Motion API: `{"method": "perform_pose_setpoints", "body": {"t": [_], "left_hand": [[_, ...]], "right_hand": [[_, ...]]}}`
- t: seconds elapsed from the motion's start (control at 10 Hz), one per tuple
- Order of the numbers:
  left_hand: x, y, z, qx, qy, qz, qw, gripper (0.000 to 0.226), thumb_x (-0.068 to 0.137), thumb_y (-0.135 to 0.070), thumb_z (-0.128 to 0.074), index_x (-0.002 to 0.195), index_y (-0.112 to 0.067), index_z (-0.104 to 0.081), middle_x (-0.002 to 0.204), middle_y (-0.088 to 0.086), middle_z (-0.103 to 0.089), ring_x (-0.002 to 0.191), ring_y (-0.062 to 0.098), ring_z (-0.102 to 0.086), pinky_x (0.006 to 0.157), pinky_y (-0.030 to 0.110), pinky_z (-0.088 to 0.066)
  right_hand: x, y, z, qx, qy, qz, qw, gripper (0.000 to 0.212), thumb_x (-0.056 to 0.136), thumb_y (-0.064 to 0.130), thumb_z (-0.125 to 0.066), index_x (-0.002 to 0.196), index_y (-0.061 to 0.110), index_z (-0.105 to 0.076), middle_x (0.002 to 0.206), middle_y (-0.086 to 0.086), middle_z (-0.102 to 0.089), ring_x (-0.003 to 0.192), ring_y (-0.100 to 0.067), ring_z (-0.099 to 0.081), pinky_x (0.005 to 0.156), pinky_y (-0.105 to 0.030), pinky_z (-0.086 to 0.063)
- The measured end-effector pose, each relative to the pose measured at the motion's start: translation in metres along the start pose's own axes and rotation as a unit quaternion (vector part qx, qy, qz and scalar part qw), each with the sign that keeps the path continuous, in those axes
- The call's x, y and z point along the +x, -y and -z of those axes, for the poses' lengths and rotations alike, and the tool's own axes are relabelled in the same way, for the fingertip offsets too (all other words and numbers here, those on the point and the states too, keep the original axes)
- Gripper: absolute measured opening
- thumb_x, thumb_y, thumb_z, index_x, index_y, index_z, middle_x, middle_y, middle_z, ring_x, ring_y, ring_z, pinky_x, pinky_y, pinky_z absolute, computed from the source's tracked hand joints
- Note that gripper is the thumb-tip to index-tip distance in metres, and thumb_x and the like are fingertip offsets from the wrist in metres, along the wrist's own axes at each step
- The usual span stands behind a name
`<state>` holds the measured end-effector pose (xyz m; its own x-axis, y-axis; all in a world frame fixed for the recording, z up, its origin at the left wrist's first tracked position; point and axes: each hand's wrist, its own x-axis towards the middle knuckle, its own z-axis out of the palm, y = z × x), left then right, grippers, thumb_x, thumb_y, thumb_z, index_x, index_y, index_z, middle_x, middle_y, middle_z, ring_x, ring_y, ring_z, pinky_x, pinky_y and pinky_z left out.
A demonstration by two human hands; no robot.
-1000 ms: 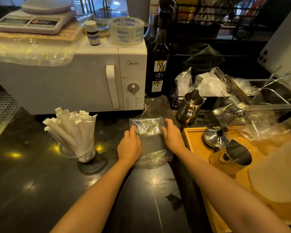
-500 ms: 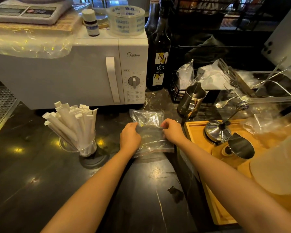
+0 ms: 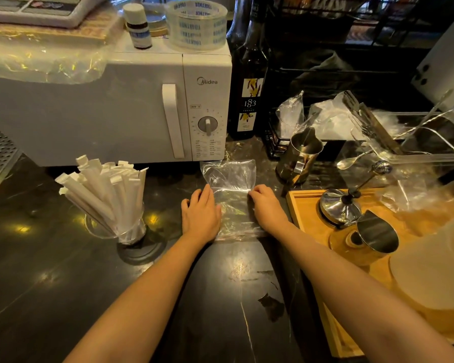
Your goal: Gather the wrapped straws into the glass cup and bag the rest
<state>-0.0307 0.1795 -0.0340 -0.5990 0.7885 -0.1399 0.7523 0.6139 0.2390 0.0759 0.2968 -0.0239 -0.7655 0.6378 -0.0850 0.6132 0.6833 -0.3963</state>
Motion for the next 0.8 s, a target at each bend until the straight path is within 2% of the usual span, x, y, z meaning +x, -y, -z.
{"method": "perform_pose_setpoints", "body": {"t": [0.1,0.2,0.3,0.4,0.5,0.6,0.7,0.8], "left_hand": [[0.002,0.004,-0.001,0.031,0.012,-0.009,0.999,0.058,0.096,-0.039,-0.020,0.145,-0.010,-0.008,0.158,0.003,-0.005,0.144,0.021,-0.006,0.115,0.046,-0.014],[0.002,0.006,-0.002,0.024,0.029,-0.016,0.999,0.065,0.094,-0.048,-0.018,0.145,-0.010,-0.003,0.158,0.005,0.002,0.145,0.021,0.003,0.117,0.048,-0.005],[0.001,0.010,-0.001,0.032,0.048,-0.031,0.998,0.083,0.086,-0.063,-0.020,0.144,-0.008,0.004,0.157,0.006,0.012,0.144,0.022,0.013,0.116,0.049,0.005],[-0.001,0.014,0.002,0.066,0.065,-0.057,0.994,0.097,0.078,-0.073,-0.024,0.143,-0.008,0.008,0.155,0.007,0.018,0.143,0.023,0.019,0.114,0.050,0.011],[-0.002,0.016,0.007,0.088,0.084,-0.075,0.990,0.099,0.077,-0.074,-0.022,0.143,-0.008,0.009,0.156,0.007,0.014,0.143,0.020,0.017,0.114,0.050,0.012],[-0.003,0.019,0.009,0.102,0.095,-0.083,0.987,0.095,0.079,-0.072,-0.020,0.144,-0.008,0.008,0.157,0.008,0.011,0.144,0.019,0.013,0.116,0.049,0.010],[-0.009,0.019,0.011,0.102,0.099,-0.087,0.986,0.088,0.083,-0.068,-0.018,0.144,-0.010,0.009,0.157,0.007,0.011,0.144,0.020,0.012,0.116,0.047,0.009],[-0.014,0.020,0.010,0.083,0.084,-0.075,0.990,0.075,0.089,-0.058,-0.015,0.144,-0.012,0.008,0.157,0.006,0.011,0.144,0.020,0.011,0.117,0.044,0.006]], "right_hand": [[0.001,-0.004,-0.001,-0.068,-0.002,0.028,0.997,0.032,0.089,0.000,-0.040,0.120,-0.002,-0.048,0.126,-0.020,-0.048,0.114,-0.035,-0.043,0.093,-0.043,-0.038],[-0.002,-0.013,-0.007,-0.146,-0.021,0.081,0.986,0.036,0.080,0.000,-0.055,0.116,-0.004,-0.053,0.117,-0.023,-0.058,0.100,-0.041,-0.055,0.074,-0.043,-0.047],[-0.006,-0.012,-0.006,-0.188,-0.025,0.071,0.979,0.038,0.066,0.004,-0.070,0.103,-0.001,-0.061,0.102,-0.020,-0.066,0.081,-0.035,-0.063,0.057,-0.035,-0.050],[-0.007,-0.014,-0.007,-0.233,-0.031,0.080,0.969,0.043,0.059,0.012,-0.077,0.100,0.004,-0.064,0.104,-0.015,-0.068,0.076,-0.029,-0.065,0.051,-0.029,-0.049],[-0.007,-0.017,-0.006,-0.256,-0.016,0.076,0.964,0.034,0.076,0.027,-0.057,0.102,0.005,-0.065,0.113,-0.012,-0.068,0.083,-0.026,-0.067,0.055,-0.028,-0.051],[-0.010,-0.017,-0.006,-0.219,0.030,0.041,0.974,0.065,0.083,0.045,-0.022,0.117,0.002,-0.058,0.125,-0.013,-0.062,0.109,-0.029,-0.061,0.077,-0.035,-0.054],[-0.017,-0.014,-0.005,-0.189,0.069,0.030,0.979,0.077,0.085,0.054,-0.005,0.142,0.005,-0.019,0.154,-0.012,-0.023,0.142,-0.028,-0.019,0.112,-0.040,-0.024],[-0.023,-0.010,-0.002,-0.198,0.069,0.017,0.978,0.066,0.095,0.048,-0.019,0.145,0.009,-0.004,0.157,-0.009,-0.005,0.145,-0.024,-0.001,0.117,-0.039,-0.009]]}}
